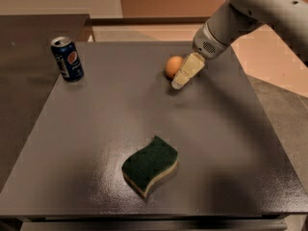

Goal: Move orange near sponge

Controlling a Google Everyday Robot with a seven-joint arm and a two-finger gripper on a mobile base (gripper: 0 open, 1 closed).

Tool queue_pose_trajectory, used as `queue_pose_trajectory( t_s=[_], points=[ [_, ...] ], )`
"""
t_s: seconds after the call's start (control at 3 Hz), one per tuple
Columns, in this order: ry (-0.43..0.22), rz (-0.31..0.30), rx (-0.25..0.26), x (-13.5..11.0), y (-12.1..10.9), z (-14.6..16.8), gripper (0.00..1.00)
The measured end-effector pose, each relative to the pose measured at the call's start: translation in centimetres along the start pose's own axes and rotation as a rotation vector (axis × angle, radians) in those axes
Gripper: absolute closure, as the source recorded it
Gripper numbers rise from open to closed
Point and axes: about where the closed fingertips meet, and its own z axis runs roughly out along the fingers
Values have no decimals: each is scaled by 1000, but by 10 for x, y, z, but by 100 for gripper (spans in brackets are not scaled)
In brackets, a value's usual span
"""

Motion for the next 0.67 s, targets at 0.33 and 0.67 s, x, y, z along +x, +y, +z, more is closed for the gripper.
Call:
queue_pose_trajectory(
  t_s=[0.33,0.67],
  points=[
    [-10,1,-26,-9,1,16,0],
    [-8,-4,-45,-14,2,25,18]
  ],
)
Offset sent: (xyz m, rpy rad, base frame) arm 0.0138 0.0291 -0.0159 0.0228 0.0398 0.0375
